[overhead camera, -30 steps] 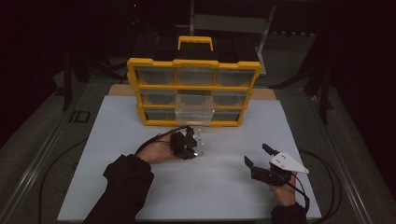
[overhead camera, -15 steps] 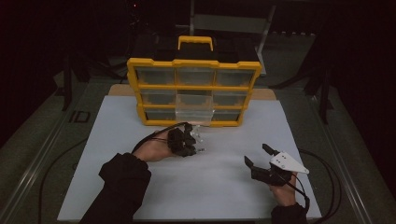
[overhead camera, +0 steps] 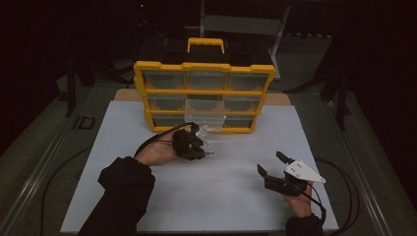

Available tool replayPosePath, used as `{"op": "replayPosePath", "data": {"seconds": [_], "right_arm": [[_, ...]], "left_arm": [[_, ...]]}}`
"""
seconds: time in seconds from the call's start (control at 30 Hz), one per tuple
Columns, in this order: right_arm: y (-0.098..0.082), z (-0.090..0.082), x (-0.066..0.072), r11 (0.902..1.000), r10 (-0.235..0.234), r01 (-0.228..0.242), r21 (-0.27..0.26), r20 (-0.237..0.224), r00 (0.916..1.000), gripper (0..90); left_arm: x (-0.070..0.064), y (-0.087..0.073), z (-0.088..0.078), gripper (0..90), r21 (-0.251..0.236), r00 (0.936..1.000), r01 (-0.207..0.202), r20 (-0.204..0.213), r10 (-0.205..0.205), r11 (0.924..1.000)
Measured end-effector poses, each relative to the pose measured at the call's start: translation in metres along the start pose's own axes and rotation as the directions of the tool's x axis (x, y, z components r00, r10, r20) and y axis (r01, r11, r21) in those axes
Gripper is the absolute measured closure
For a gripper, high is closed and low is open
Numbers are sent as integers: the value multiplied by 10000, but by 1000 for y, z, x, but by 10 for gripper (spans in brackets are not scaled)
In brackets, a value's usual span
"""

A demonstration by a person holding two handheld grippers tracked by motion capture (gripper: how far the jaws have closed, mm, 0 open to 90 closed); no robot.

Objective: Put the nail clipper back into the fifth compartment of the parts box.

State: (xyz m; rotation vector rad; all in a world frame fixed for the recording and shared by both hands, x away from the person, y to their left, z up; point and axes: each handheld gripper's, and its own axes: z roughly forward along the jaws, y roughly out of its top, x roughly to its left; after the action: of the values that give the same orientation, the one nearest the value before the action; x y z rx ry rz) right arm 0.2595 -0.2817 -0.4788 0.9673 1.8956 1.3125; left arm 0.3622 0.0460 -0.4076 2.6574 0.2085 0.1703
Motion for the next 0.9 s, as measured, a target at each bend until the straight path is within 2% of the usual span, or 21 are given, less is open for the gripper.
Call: {"op": "replayPosePath", "data": {"seconds": [0.33, 0.9], "right_arm": [[0, 0, 0, 10000, -15, 15, 19, -10, 10000, 175], [0, 0, 0, 10000, 0, 0, 41, -16, 10000, 175]], "left_arm": [[3, 2, -13, 807, -329, 9998, 26, 174, -20, 9995], [12, 7, -34, 807, -496, 9997, 12, 237, 0, 9988]]}}
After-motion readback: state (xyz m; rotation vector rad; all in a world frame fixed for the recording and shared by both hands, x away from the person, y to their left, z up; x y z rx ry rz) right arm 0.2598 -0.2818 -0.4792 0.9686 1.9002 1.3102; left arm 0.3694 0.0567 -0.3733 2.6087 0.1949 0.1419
